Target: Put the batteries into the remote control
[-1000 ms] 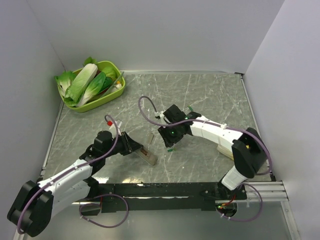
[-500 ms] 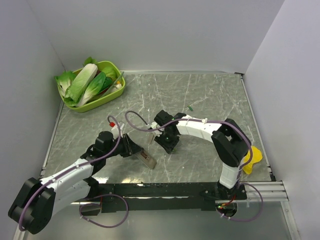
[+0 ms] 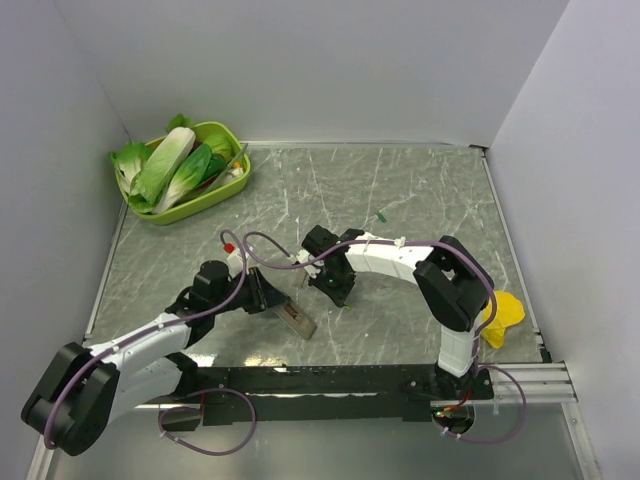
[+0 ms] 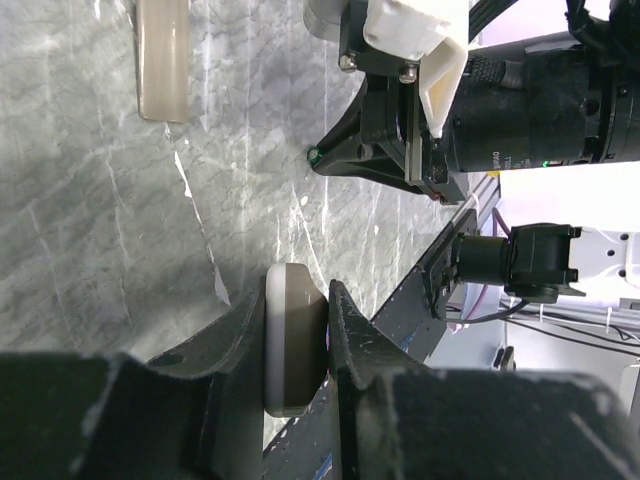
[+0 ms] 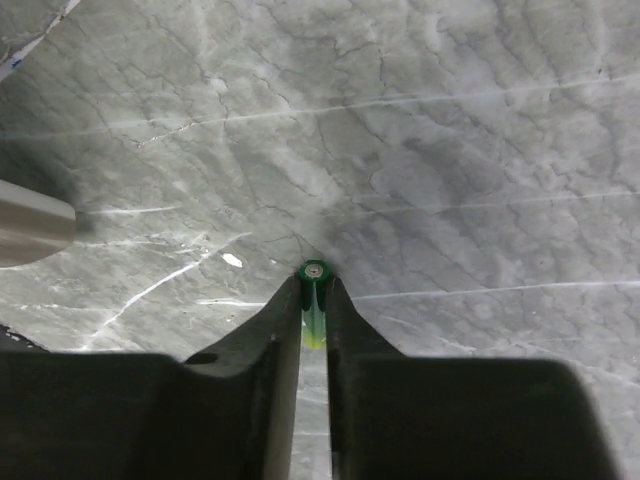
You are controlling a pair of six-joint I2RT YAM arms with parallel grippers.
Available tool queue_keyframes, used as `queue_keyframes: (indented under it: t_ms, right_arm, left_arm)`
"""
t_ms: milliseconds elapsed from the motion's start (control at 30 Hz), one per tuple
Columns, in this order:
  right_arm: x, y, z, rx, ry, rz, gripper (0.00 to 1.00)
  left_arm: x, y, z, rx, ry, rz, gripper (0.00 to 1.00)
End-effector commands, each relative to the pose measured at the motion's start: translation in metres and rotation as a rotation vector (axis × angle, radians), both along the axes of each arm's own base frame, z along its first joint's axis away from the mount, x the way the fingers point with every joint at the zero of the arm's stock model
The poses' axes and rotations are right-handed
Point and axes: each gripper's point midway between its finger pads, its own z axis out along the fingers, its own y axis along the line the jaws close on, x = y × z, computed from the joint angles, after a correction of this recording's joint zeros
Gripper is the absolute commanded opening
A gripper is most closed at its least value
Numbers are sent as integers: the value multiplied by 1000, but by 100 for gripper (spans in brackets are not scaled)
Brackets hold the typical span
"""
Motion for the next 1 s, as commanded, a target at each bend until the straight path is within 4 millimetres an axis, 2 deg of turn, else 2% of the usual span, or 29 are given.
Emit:
queue_keyframes:
  t_ms: [0,67,200,233,300,367,400,433,467,500,567,600,767,867,967]
  right_arm:
    - [-1,-5,-4,-29,-12,18,4]
    - [0,-1,1,6,-24,14,0]
    - [2,12,18,118,-45,-36,0]
    - [2,19,32,182,-55,-42,0]
    - [8,26,44,277,-86,-88,0]
    - [5,32,68,396,-116,-100,0]
    - [14,43,83,488,-158,-126,0]
    - [10,44,99,558,-185,-126,0]
    - [6,53,112,640,-186,-113,0]
    - [12,64,133,741,-236,-120,0]
    - [1,70,156,888,-248,-105,0]
    - [4,80,180,1001,-302,-71,0]
    - [-18,95,211,1189,-336,31,0]
    - [-27,102,220,1240,-375,117,0]
    - [-29,102,219,1241,-410,151,0]
  left_arm:
    - [7,-5,10,-10,-51,-25,1]
    - [9,-6,8,-12,-43,-26,1]
    - [10,-11,9,-30,-44,-56,1]
    - [10,-14,10,-41,-51,-70,1]
    - [12,-17,13,-54,-57,-76,1]
    - [14,-21,17,-73,-60,-88,1]
    - [15,-22,18,-78,-60,-92,1]
    - [16,-24,21,-89,-67,-99,1]
    - [16,-25,23,-100,-66,-102,1]
    - [16,-26,25,-106,-72,-106,1]
    - [17,-28,31,-130,-88,-123,1]
    - [17,-29,33,-138,-93,-128,1]
    - [20,-35,48,-182,-89,-158,1]
    - [23,-38,63,-197,-109,-172,1]
    - [26,-39,76,-197,-123,-175,1]
